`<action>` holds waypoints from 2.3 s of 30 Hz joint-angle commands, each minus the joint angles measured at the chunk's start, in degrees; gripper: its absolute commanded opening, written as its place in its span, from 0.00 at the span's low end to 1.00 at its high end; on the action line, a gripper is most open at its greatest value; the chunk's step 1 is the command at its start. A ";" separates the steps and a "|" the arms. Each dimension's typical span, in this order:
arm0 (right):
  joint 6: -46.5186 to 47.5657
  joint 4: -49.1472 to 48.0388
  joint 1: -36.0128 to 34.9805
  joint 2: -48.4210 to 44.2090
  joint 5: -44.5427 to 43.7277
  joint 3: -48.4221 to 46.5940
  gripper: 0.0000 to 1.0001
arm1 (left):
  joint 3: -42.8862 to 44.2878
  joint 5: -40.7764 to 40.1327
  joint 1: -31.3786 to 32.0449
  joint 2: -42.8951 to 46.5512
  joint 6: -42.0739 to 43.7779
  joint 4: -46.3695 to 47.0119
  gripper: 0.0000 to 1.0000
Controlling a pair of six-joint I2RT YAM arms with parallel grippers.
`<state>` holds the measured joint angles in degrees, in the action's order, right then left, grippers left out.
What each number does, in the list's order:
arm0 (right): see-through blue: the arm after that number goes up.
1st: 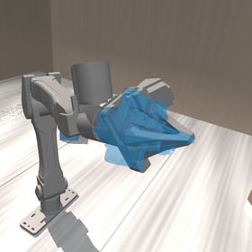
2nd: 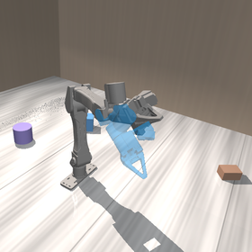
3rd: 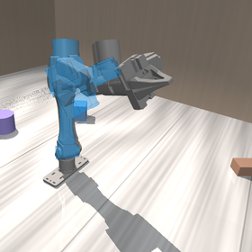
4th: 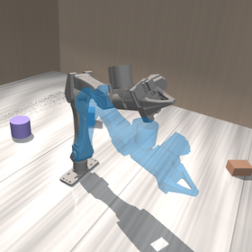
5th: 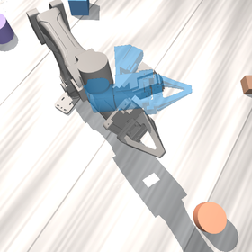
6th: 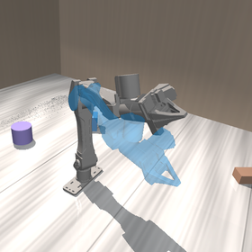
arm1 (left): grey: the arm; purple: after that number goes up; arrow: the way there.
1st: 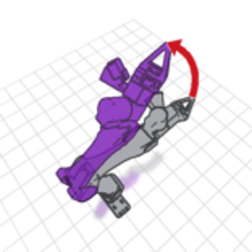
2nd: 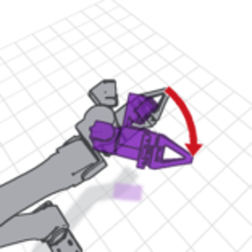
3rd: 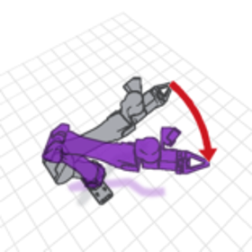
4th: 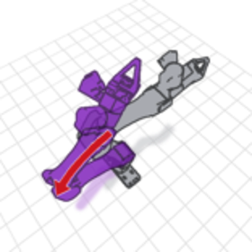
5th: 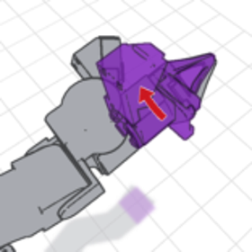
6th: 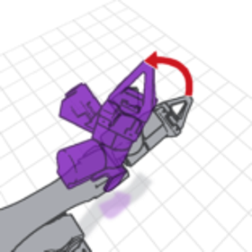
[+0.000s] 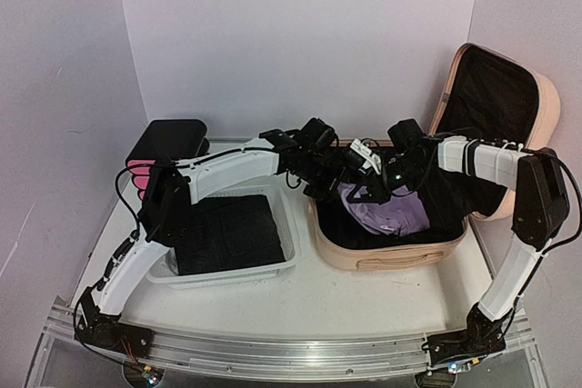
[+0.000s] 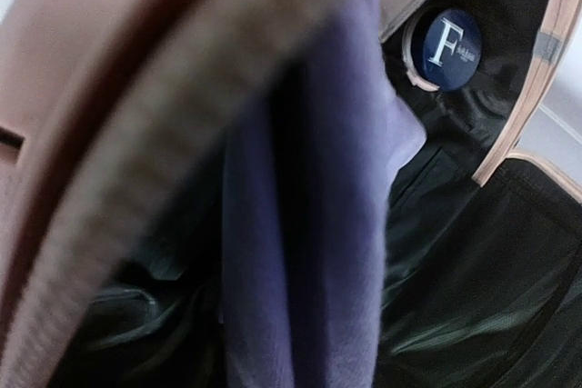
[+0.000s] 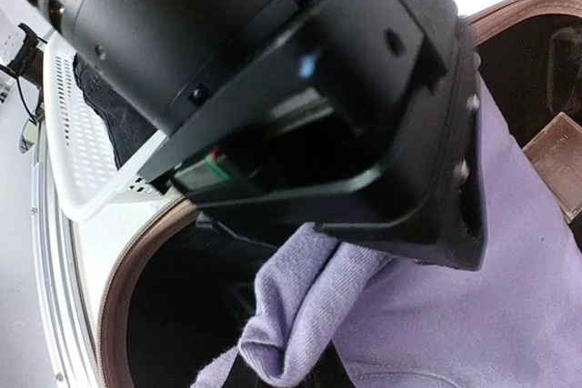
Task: Open, take out, and arrange the luggage
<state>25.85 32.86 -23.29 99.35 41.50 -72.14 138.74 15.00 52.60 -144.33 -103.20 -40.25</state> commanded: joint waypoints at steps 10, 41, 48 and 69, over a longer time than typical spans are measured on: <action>1.41 3.69 -1.86 -4.63 -3.47 -1.83 0.07 | 1.76 1.26 1.14 4.32 3.79 -0.06 0.00; -13.63 8.94 -1.88 -25.81 -26.45 -2.58 0.98 | -35.83 -7.03 2.15 38.63 39.87 1.35 0.00; -12.99 10.53 -1.87 -26.76 -26.58 -2.97 0.98 | -50.14 -8.57 -0.25 49.18 41.51 1.57 0.00; -10.32 14.92 -2.44 -28.66 -24.40 -5.57 0.98 | -78.29 -9.55 -10.56 67.34 58.80 1.12 0.00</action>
<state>14.55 47.44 -25.21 72.95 16.05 -75.40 60.49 9.26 42.72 -79.72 -50.81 -39.46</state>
